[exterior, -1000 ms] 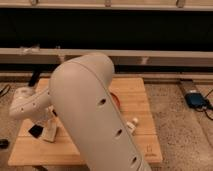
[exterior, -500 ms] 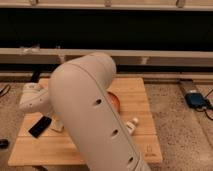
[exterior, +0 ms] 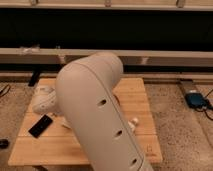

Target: Wipe the white sponge on the table

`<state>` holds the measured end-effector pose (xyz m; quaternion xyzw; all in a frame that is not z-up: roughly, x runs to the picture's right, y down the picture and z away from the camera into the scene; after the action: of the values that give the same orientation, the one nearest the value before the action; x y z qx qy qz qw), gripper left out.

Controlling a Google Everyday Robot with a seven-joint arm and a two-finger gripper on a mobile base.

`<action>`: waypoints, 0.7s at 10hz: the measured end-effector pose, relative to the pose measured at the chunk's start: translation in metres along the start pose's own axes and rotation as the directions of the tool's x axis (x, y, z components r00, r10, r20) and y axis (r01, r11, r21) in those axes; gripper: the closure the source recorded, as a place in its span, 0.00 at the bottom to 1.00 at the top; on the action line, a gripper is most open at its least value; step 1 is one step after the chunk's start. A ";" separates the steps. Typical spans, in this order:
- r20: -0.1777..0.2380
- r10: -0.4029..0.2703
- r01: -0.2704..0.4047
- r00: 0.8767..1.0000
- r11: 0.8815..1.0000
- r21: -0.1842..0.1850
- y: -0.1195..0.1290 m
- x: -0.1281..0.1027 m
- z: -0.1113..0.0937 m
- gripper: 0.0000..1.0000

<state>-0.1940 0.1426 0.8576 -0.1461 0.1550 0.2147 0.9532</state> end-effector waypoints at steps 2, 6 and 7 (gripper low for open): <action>-0.027 0.009 -0.009 1.000 1.000 0.004 -0.008 0.029 0.013 1.00; -0.050 -0.007 0.005 0.999 0.999 -0.036 0.001 0.077 0.020 1.00; -0.044 -0.025 0.023 0.999 0.998 -0.055 0.010 0.087 0.016 1.00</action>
<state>-0.1201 0.1879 0.8388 -0.1784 0.1686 0.2040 0.9477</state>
